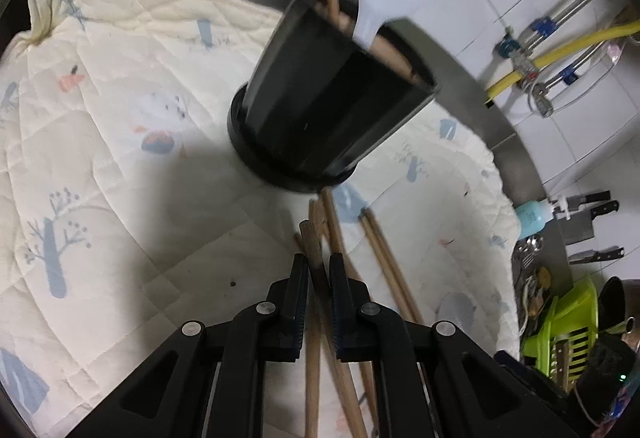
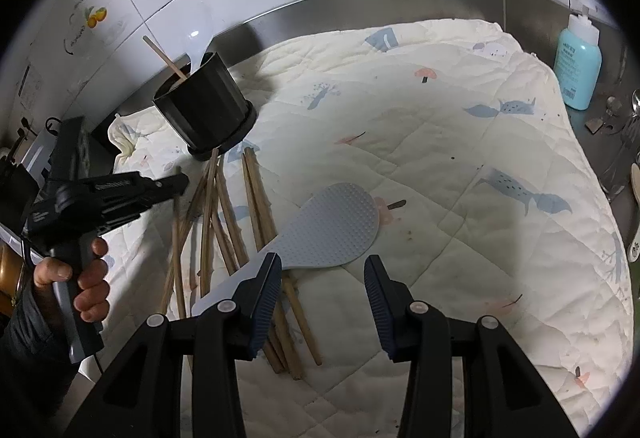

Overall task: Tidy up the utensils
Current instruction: 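Grasp another chopstick with the left tool while the right tool moves to the rice paddle, then lift the chopstick with the left tool while the right tool closes on the white rice paddle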

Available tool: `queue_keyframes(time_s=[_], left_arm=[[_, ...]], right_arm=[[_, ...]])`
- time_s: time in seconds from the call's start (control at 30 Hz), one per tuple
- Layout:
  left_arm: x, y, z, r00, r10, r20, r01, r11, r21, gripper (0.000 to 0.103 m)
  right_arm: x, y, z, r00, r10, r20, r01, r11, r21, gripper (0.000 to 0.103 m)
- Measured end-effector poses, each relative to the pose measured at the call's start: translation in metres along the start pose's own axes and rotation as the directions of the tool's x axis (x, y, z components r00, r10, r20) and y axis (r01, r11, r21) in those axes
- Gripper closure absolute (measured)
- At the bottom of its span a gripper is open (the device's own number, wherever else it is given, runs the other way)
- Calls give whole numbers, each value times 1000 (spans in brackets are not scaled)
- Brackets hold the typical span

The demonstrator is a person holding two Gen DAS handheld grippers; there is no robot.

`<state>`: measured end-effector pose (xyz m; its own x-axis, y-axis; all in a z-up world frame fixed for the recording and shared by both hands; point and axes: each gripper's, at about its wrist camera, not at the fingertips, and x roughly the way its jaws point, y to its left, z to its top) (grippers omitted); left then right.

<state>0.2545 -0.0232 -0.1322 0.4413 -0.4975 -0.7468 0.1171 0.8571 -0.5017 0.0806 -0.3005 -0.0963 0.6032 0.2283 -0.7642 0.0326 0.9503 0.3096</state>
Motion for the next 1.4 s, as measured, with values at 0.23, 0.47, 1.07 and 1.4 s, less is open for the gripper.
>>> queue_keyframes(time_s=[0.23,0.47,1.07,1.4], left_arm=[[-37,-9,9,997,-38,74,36,999,29,94],[-61,-17,11,992,-67,106,62,997,48,95],[-77,-23,8,990,-88,111,78,992,98,95],[-72,-20,10,991,-87,103,77,992,95,95]], right_arm=[[10,-2,1,999,19,-47,-18,1000,25,56],[16,8,0,996,-3,-93,-3,998,-68,56],[39,-31,20,997,43,-71,-31,985,169,56],[49,-40,28,996,66,-58,-57,988,141,86]])
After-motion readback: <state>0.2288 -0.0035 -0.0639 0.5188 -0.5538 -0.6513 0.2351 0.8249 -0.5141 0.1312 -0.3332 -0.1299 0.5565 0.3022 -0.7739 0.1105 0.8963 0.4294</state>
